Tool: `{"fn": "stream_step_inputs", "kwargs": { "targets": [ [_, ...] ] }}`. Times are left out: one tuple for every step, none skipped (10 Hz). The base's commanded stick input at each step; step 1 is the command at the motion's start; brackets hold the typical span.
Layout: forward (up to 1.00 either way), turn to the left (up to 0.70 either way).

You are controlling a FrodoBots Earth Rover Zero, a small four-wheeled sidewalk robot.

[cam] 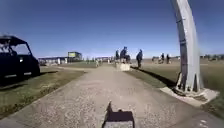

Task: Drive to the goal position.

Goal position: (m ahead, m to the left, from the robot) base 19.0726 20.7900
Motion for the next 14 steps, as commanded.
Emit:
{"fn": "stream_step_inputs", "kwargs": {
  "targets": [
    [1.0,0.0],
    [1.0,0.0],
    [1.0,0.0],
    [1.0,0.0],
    [1.0,0.0],
    [1.0,0.0],
    [1.0,0.0],
    [1.0,0.0],
    [1.0,0.0],
    [1.0,0.0],
    [1.0,0.0],
    [1.0,0.0],
    [1.0,0.0],
    [1.0,0.0]
  ]
}}
